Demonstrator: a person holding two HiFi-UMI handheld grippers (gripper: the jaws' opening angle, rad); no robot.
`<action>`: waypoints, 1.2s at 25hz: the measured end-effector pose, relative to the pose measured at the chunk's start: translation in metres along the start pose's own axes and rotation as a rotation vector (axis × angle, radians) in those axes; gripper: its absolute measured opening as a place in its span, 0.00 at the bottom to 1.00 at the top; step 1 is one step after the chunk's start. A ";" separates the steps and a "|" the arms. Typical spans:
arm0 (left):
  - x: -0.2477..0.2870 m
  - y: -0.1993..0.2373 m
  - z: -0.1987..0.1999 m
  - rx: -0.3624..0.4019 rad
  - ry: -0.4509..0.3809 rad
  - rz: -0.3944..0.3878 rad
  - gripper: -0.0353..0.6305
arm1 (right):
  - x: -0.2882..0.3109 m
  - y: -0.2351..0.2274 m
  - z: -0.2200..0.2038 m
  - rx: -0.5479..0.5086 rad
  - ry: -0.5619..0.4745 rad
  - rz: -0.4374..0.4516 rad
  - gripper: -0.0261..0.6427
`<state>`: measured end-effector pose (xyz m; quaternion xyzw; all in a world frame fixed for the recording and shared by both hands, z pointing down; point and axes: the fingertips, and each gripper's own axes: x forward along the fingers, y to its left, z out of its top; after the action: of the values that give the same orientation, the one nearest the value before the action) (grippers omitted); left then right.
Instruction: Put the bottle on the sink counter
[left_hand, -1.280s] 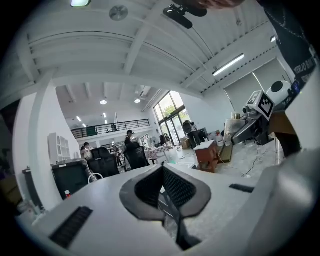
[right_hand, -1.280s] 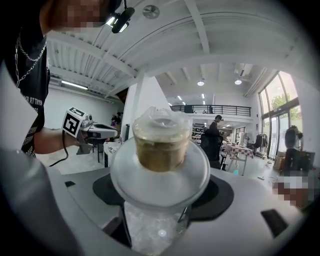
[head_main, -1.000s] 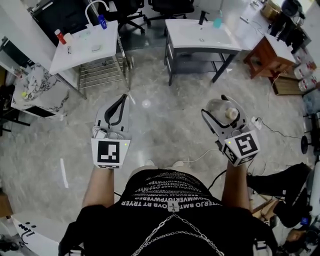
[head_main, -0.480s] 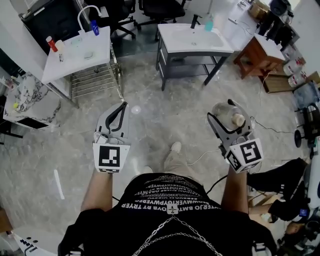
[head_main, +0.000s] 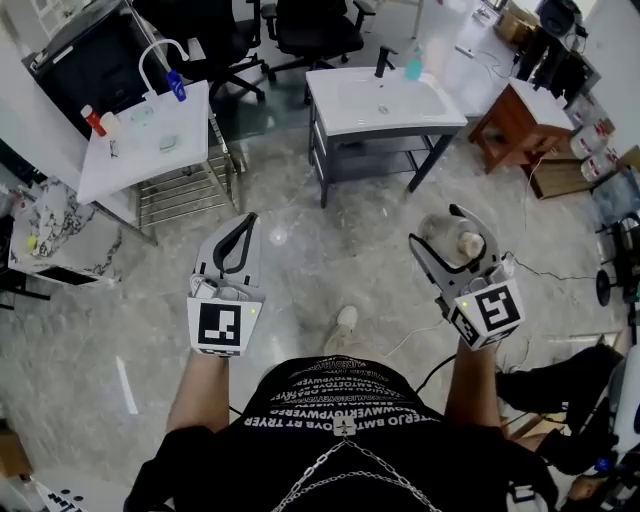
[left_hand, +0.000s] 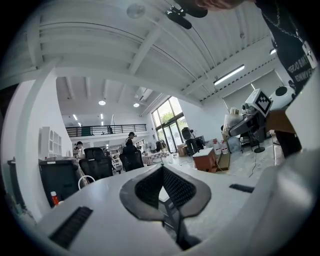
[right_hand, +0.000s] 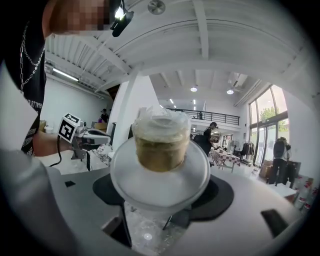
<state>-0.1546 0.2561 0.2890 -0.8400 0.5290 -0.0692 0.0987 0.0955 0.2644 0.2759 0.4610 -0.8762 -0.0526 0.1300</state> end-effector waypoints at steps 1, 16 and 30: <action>0.011 0.000 0.001 -0.001 -0.002 0.003 0.06 | 0.007 -0.010 -0.002 -0.001 0.002 0.007 0.54; 0.150 -0.011 0.024 -0.040 -0.016 0.053 0.06 | 0.084 -0.139 -0.022 -0.011 -0.002 0.121 0.54; 0.200 -0.013 0.019 0.049 0.016 0.099 0.06 | 0.132 -0.190 -0.027 -0.012 -0.030 0.206 0.54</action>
<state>-0.0526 0.0829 0.2764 -0.8096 0.5688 -0.0837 0.1185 0.1830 0.0484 0.2853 0.3666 -0.9206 -0.0512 0.1243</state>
